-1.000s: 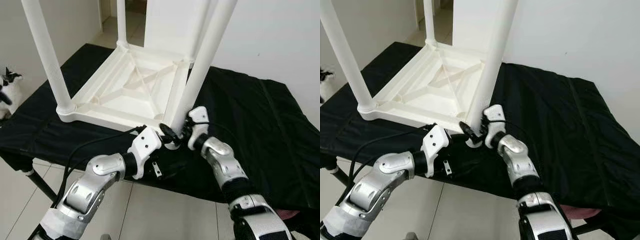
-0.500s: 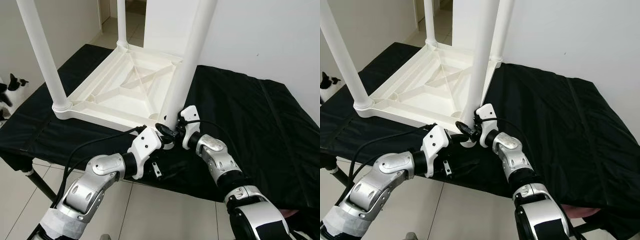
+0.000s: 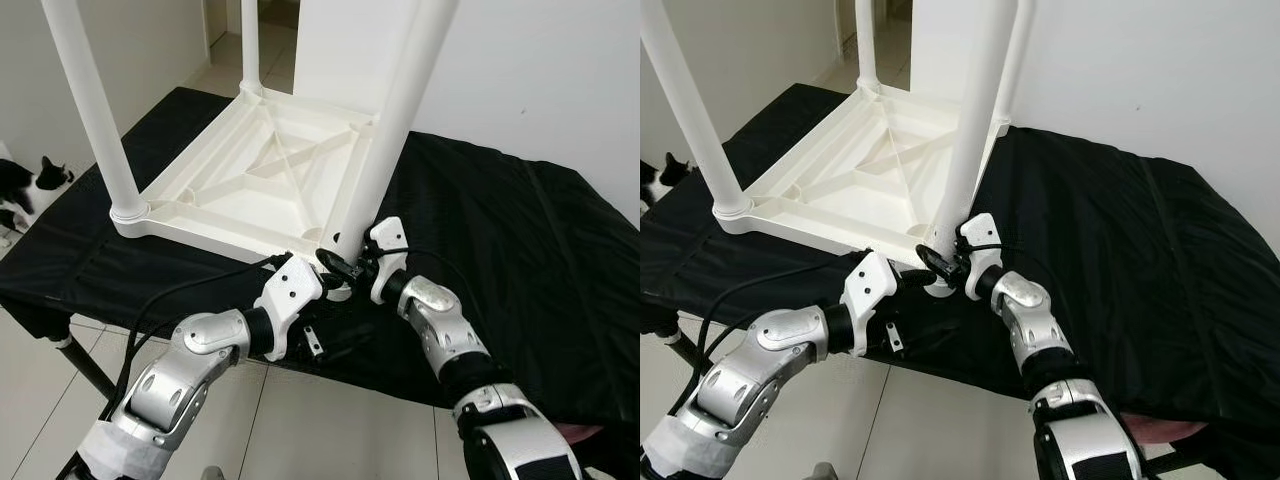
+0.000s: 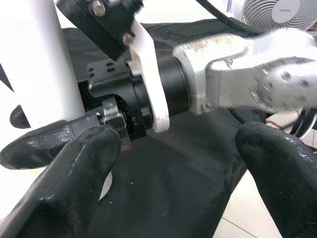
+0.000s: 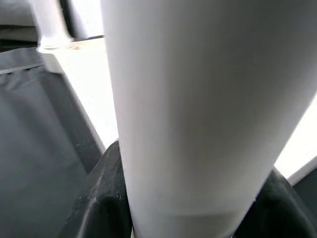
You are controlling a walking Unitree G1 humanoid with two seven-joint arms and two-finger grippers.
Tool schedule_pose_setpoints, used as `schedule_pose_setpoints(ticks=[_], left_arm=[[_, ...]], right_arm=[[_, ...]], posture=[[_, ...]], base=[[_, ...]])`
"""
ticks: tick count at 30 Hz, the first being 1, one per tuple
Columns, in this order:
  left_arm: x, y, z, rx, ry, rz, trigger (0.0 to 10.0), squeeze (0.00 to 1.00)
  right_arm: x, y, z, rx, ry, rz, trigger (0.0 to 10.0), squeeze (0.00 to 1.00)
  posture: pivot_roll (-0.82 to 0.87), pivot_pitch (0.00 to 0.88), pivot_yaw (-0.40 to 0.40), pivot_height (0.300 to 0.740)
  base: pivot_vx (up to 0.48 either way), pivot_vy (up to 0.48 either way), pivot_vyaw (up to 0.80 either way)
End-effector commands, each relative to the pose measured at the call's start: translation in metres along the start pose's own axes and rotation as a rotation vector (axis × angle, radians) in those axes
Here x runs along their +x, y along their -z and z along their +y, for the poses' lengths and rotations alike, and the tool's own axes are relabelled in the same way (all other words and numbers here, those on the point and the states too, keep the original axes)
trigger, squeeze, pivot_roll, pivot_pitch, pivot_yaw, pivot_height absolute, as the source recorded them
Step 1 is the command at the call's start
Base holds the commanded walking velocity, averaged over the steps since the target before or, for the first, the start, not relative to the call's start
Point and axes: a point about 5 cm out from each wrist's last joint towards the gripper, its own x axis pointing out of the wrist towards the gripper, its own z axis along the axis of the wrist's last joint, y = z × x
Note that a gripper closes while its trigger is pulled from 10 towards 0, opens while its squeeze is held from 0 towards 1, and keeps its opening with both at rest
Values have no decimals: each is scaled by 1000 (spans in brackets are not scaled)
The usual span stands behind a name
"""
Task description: Building children table
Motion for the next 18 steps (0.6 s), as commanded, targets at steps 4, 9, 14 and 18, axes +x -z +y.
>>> schedule_pose_setpoints(ticks=[4, 9, 14, 18], left_arm=[[0, 1, -5, -14, 1, 1, 10000, 0], [0, 2, -6, -20, -3, 4, 10000, 0], [0, 2, -4, -20, -6, 3, 10000, 0], [0, 3, -4, -19, -7, 3, 10000, 0]], right_arm=[[-8, 4, 0, 11, 240, 6, 0, 0], [-17, 8, 8, 51, 462, 9, 0, 0], [-23, 12, 20, 84, 566, 14, 0, 0], [-23, 12, 23, 86, 573, 13, 471, 0]], posture=[[-1, 0, -79, 740], [-5, 0, -79, 740], [-9, 0, -77, 740], [-13, 0, -70, 740]], base=[[0, 0, 0], [0, 0, 0], [0, 0, 0], [0, 0, 0]])
